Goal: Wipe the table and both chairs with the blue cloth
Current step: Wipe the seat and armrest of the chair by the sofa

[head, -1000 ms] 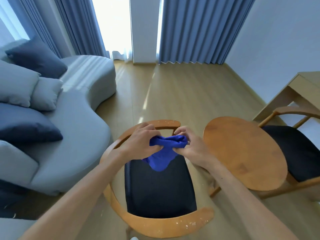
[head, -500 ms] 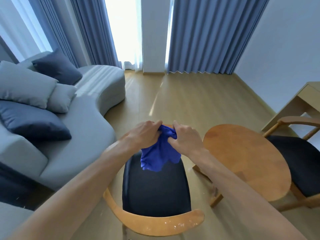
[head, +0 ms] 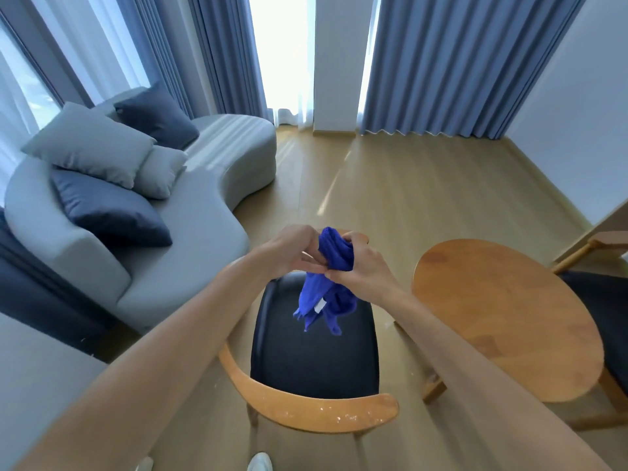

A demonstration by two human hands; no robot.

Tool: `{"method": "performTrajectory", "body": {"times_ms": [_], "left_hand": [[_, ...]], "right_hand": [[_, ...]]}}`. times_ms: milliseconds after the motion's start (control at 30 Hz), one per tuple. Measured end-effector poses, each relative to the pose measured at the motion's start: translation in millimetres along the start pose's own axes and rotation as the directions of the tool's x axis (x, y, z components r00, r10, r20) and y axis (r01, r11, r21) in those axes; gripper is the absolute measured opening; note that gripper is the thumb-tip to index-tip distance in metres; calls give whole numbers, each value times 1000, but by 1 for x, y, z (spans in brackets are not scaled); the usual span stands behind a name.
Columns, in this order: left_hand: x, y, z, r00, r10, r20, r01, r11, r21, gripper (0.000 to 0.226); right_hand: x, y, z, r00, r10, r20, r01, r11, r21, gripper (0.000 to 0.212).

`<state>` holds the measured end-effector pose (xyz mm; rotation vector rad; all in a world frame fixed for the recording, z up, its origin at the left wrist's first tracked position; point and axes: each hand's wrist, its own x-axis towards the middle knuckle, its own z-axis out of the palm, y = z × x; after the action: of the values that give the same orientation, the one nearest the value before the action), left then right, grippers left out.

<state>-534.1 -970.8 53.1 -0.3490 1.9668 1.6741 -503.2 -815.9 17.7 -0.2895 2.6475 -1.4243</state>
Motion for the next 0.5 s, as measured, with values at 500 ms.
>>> {"method": "performTrajectory", "body": {"times_ms": [500], "left_hand": [[16, -160, -68, 956, 217, 197, -278, 888, 366, 40]], "right_hand": [[-28, 48, 120, 987, 87, 134, -100, 990, 99, 55]]}}
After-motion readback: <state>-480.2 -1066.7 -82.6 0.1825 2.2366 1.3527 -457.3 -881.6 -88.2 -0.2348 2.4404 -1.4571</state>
